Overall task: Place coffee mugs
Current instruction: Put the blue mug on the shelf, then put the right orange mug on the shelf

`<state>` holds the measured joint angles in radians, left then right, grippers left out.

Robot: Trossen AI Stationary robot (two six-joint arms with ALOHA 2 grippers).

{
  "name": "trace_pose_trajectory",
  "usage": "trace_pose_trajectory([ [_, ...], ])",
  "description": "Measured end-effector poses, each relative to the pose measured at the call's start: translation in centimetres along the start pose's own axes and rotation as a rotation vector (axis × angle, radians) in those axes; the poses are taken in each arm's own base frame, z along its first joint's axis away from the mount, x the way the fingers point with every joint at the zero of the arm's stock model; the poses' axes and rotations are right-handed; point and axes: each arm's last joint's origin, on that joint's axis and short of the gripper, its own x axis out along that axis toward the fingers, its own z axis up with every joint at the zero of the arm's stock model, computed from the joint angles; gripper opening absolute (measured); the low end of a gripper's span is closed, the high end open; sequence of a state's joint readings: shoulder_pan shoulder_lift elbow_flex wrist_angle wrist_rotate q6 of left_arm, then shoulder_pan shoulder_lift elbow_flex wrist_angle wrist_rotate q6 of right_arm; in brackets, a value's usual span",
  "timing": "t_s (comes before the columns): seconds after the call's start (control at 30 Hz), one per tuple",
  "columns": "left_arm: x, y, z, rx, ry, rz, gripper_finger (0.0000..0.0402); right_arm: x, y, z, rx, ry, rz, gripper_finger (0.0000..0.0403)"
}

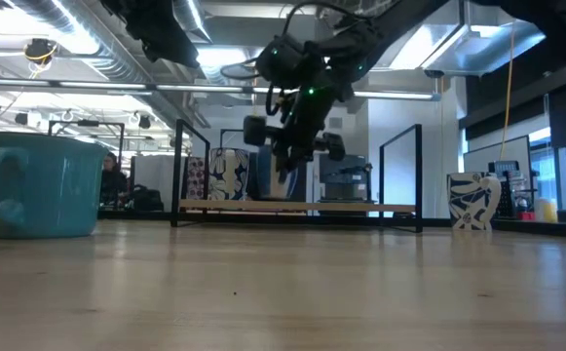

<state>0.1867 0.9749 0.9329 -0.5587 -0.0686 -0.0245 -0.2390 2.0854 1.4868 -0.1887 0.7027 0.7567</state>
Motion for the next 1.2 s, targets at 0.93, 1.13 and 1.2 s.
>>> trace_pose_trajectory([
  [0.93,0.0,0.1,0.3,-0.010,-0.030,0.019,0.0126,0.4,1.0,-0.6,-0.001,0.005,0.096,0.0117],
  [1.13,0.0,0.1,0.3,-0.013,-0.028,0.019,0.0126,-1.0,0.8,0.9,-0.046,-0.005,0.099,0.0173],
  [1.2,0.0,0.0,0.3,-0.013,-0.027,0.019,0.0126,-1.9,0.7,1.7,-0.076,-0.003,0.123,0.0186],
])
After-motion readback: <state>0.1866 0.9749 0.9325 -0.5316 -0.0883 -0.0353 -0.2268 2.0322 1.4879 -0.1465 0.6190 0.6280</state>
